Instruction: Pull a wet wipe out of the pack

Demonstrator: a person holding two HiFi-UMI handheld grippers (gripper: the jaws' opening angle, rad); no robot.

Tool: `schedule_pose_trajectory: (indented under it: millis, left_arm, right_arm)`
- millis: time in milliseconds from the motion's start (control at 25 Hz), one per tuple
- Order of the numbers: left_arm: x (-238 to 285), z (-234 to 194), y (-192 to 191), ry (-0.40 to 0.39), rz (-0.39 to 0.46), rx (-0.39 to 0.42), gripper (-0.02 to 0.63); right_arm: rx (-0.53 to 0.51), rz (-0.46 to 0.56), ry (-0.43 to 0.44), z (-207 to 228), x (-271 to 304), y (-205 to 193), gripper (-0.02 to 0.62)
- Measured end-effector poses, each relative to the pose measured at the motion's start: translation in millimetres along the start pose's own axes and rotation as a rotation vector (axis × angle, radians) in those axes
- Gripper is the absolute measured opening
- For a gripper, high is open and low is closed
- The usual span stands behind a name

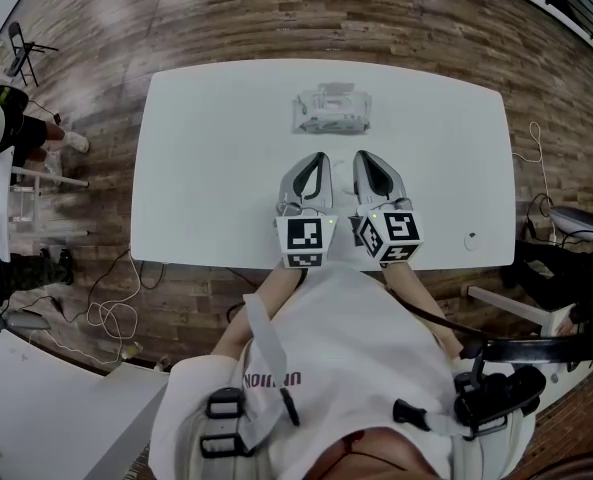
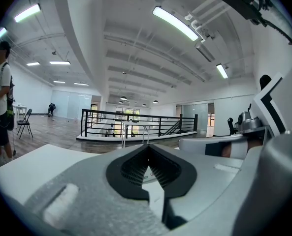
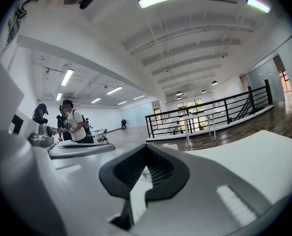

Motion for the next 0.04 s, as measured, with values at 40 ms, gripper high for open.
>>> schedule_pose_trajectory:
  millis: [40]
  left_arm:
    - [0.0,0.2,0.0,0.000,0.000,-0.001,0.002]
  right_arm:
    - [0.000,0.001,0.001,0.0,-0.1,0.4,0.005]
Point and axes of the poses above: the fingertips, and each gripper's own axes: x forward along the fingers, z to its right, y out of its top, the point moved 4 cm from there along -x, backward along the fingers, and after that the axes turned 1 degree about -y, right-handed, at the moved point
